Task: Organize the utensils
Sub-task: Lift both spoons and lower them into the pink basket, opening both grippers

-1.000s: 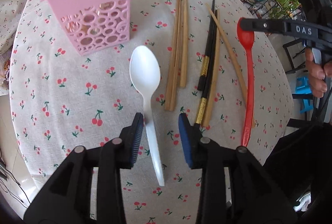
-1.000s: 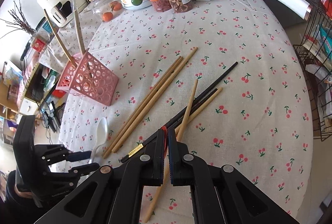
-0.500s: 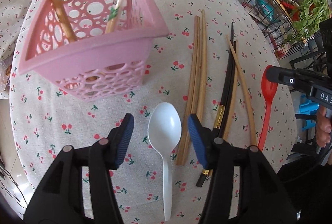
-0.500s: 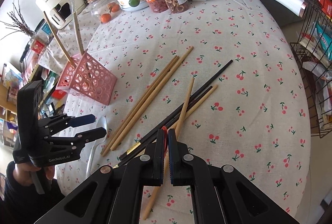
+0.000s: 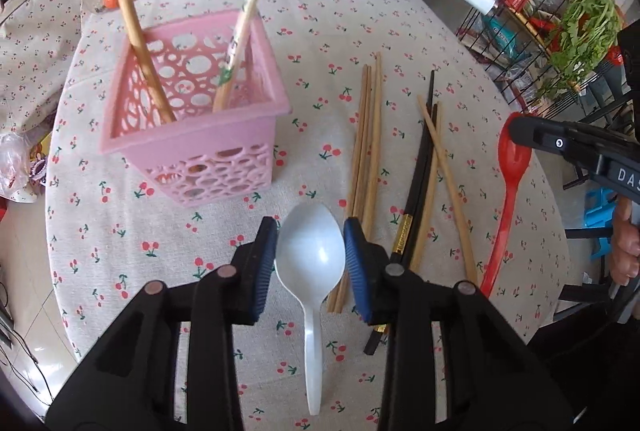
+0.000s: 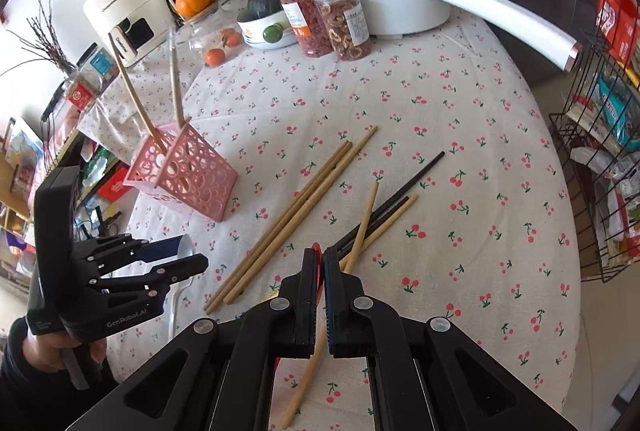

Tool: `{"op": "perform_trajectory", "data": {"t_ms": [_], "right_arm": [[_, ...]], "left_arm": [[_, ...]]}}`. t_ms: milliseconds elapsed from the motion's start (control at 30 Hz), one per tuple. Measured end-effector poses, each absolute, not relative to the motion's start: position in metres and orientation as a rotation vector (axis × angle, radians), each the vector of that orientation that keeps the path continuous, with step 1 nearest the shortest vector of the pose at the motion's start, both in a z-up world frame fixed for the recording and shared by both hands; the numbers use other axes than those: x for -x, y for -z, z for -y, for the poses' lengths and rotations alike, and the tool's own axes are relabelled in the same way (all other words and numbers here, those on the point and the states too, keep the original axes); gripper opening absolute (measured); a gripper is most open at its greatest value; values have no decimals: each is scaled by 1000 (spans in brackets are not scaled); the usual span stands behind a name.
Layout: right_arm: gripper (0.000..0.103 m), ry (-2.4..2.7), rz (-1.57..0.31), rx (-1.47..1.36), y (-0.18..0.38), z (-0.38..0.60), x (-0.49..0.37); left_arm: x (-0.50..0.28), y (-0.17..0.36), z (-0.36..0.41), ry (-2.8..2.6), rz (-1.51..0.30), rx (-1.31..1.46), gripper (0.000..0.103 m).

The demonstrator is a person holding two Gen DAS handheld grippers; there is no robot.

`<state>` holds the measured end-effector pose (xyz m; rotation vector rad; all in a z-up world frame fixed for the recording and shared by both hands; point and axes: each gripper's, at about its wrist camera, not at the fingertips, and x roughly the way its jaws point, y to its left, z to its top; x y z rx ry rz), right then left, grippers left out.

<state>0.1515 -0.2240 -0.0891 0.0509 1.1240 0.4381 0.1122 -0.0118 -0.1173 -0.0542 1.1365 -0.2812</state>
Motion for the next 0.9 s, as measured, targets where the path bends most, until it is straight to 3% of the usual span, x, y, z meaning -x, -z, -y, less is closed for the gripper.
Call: {"op": "perform_trajectory", "data": {"t_ms": [467, 633, 900], "right_arm": [[3, -518, -664, 101, -26, 162, -101], [3, -497, -505, 65, -51, 147, -106], [3, -461, -359, -25, -53, 127, -130]], "left_arm": [[-83, -13, -30, 240, -557, 154, 36], [-95, -16, -43, 170, -383, 183, 36], [-107, -3, -50, 96, -247, 154, 37]]}}
